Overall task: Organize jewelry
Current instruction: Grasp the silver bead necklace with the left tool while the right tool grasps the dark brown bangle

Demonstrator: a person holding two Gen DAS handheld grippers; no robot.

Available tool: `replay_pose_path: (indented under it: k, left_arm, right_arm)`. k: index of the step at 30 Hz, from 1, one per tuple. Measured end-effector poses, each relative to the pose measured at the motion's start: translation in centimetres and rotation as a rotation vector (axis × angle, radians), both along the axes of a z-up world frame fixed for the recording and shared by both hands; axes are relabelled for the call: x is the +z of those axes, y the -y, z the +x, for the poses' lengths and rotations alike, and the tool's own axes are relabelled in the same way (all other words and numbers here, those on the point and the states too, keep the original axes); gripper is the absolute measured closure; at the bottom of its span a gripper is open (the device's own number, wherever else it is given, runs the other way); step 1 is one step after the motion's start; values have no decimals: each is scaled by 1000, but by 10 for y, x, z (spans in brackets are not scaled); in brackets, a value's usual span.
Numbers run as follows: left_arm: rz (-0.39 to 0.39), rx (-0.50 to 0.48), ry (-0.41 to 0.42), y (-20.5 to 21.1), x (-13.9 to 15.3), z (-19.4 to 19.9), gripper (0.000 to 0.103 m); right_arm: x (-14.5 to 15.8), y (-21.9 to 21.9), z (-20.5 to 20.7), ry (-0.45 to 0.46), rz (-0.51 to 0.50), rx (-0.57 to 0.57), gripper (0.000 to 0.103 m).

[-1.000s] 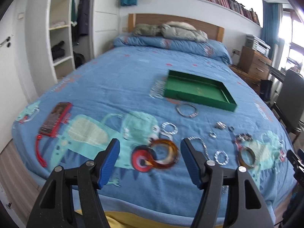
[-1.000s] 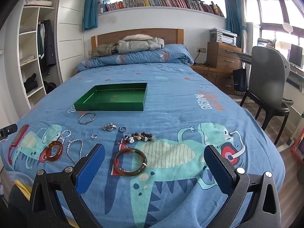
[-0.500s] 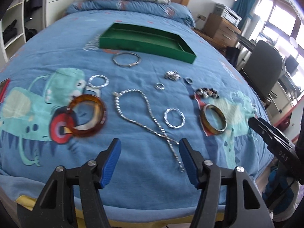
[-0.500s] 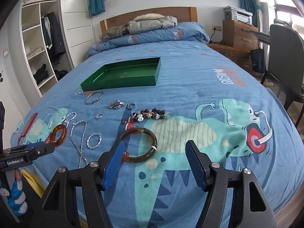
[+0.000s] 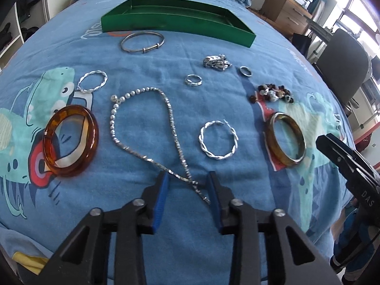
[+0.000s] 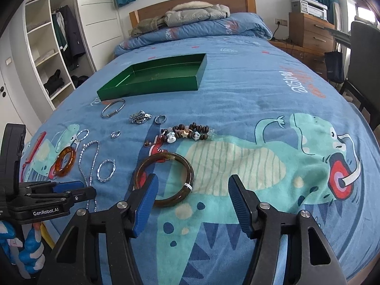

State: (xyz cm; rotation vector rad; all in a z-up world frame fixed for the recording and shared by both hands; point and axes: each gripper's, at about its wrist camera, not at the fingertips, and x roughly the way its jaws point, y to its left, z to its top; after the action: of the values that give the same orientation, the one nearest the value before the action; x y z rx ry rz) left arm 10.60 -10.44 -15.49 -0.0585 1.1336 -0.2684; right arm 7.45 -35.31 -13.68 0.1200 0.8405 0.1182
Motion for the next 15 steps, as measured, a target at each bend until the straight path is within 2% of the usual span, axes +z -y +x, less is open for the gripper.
replay_pose_path:
  k: [2, 5, 7, 15]
  left_arm:
    - [2, 9, -14, -2, -2, 4, 86]
    - [12, 7, -22, -3, -5, 6, 90]
    - [20, 3, -24, -2, -7, 6, 92]
    - [1, -3, 1, -2, -11, 8, 99]
  right_arm:
    - [-6, 0, 9, -26, 7, 15, 53]
    - [-18, -2, 23, -76, 13, 37, 63]
    - [-26, -6, 31, -108, 17, 56, 74]
    - [-42, -20, 53, -152, -50, 114, 82]
